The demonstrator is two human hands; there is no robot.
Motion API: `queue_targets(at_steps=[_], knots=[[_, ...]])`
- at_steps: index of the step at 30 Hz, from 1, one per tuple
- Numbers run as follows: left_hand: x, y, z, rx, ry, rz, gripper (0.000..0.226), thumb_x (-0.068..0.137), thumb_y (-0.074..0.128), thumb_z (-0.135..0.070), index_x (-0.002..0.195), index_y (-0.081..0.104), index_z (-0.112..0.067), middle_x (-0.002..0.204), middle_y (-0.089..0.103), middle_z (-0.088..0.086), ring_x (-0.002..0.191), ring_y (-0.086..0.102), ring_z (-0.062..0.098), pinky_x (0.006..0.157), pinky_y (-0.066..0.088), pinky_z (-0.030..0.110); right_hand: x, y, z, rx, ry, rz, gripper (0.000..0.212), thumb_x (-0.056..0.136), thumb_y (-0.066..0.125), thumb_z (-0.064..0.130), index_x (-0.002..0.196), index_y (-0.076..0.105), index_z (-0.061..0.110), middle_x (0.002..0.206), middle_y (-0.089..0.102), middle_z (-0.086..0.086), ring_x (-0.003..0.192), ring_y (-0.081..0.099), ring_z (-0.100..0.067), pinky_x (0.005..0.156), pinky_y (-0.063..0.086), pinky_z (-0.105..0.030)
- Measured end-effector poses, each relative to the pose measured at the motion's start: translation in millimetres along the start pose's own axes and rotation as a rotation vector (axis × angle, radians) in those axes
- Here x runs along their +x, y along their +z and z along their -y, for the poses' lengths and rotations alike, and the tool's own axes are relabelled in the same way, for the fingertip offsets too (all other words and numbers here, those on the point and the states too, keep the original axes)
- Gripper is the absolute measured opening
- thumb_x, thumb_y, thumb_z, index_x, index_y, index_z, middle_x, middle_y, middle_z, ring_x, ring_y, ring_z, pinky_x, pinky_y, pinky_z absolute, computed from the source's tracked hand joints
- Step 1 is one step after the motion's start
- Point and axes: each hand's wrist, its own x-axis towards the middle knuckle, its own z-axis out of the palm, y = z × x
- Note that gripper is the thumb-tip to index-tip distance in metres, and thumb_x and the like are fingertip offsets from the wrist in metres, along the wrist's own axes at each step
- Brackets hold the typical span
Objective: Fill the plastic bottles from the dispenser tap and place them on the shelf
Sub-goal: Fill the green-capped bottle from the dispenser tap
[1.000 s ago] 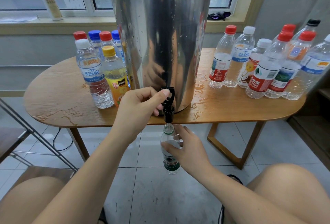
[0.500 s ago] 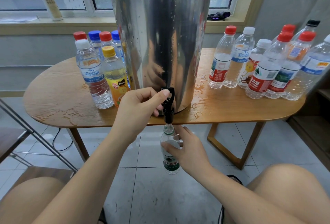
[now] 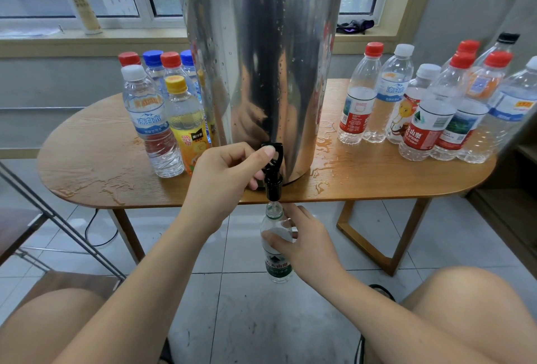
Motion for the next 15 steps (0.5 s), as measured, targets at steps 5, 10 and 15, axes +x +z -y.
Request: queue_targets(at_steps=[5, 10, 15], knots=[[0.0, -0.4, 0.2, 0.0, 0.005, 0.003, 0.041, 0.101, 0.074, -0.045, 0.076, 0.076, -0.012, 0.068, 0.071, 0.008, 0.065, 0.062, 0.013, 0.067, 0.047, 0.028, -0.6, -0.6, 0.3, -0.013, -0.008, 0.0, 0.051, 0.093, 0.076, 0.057, 0.139, 0.053, 0.05, 0.123, 0.062, 0.025, 0.109, 0.062, 0.002, 0.093, 0.06, -0.039], [-0.7, -0.9, 0.6, 0.001, 0.006, 0.003, 0.042, 0.101, 0.074, -0.046, 0.076, 0.075, -0.011, 0.067, 0.07, 0.009, 0.065, 0.062, 0.013, 0.067, 0.047, 0.028, -0.7, -0.9, 0.8, -0.007, -0.001, 0.001, 0.051, 0.093, 0.076, 0.057, 0.138, 0.054, 0.049, 0.123, 0.062, 0.026, 0.111, 0.062, 0.002, 0.093, 0.06, -0.038], [0.0, -0.2, 0.4, 0.0, 0.006, 0.001, 0.043, 0.1, 0.074, -0.047, 0.076, 0.076, -0.011, 0.068, 0.071, 0.01, 0.065, 0.062, 0.014, 0.067, 0.047, 0.029, -0.8, -0.6, 0.2, -0.008, -0.012, -0.006, 0.051, 0.093, 0.076, 0.057, 0.138, 0.054, 0.05, 0.123, 0.062, 0.027, 0.111, 0.061, 0.004, 0.092, 0.06, -0.037]])
